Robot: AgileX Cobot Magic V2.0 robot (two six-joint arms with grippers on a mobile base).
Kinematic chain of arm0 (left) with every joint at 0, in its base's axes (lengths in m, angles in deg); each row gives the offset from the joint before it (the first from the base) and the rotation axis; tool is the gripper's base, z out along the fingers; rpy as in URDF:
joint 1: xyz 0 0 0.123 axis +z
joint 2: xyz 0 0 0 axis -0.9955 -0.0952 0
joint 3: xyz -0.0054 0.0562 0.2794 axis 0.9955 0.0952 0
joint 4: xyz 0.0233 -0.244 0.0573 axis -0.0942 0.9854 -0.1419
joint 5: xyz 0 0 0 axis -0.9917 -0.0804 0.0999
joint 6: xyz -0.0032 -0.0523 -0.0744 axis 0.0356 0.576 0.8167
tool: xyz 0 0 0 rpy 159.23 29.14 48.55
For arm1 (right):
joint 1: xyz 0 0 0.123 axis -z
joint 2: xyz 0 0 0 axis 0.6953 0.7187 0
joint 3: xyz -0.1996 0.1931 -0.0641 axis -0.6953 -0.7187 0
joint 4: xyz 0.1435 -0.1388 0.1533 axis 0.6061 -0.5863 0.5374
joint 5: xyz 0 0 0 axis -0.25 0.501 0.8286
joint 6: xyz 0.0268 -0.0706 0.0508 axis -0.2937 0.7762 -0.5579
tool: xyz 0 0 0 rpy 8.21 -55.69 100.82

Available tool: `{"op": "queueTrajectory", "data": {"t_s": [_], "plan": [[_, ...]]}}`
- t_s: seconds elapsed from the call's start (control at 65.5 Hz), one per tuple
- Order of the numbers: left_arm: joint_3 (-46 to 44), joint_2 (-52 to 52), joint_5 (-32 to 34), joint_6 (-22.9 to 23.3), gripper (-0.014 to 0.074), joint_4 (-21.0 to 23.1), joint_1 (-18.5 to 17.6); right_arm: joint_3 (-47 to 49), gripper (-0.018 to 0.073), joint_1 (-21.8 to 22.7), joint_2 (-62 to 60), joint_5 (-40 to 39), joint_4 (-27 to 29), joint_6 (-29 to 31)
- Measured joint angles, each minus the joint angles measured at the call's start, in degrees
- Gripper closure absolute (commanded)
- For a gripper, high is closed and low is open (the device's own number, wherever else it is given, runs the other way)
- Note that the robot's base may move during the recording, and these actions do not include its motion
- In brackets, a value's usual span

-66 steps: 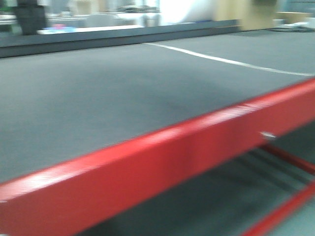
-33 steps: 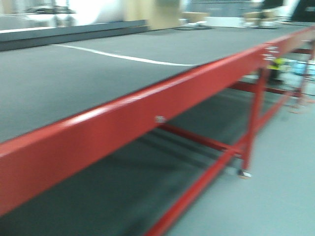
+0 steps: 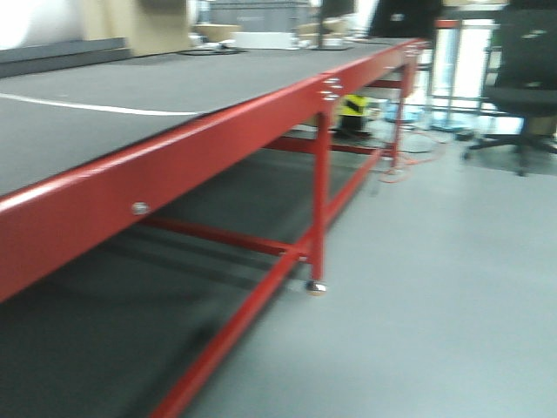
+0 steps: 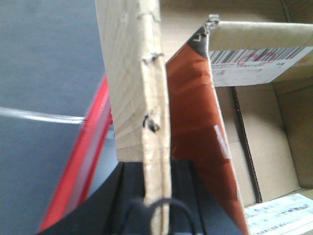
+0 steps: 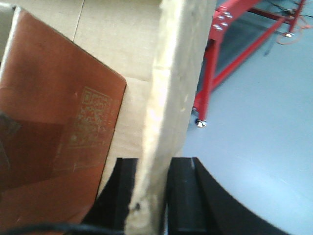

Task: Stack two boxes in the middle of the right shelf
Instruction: 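Hold the boxes with both grippers while the base turns and drives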

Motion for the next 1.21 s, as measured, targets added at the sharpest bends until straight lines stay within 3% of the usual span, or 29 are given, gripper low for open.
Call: {"op": "queueTrajectory", "data": {"t_s": [1.206], "plan": [[0.0,0.0,0.0,0.0,0.0708,0.0,0.0,0.0,0.0711,0.0,0.0,0.0,0.0,0.0]]}}
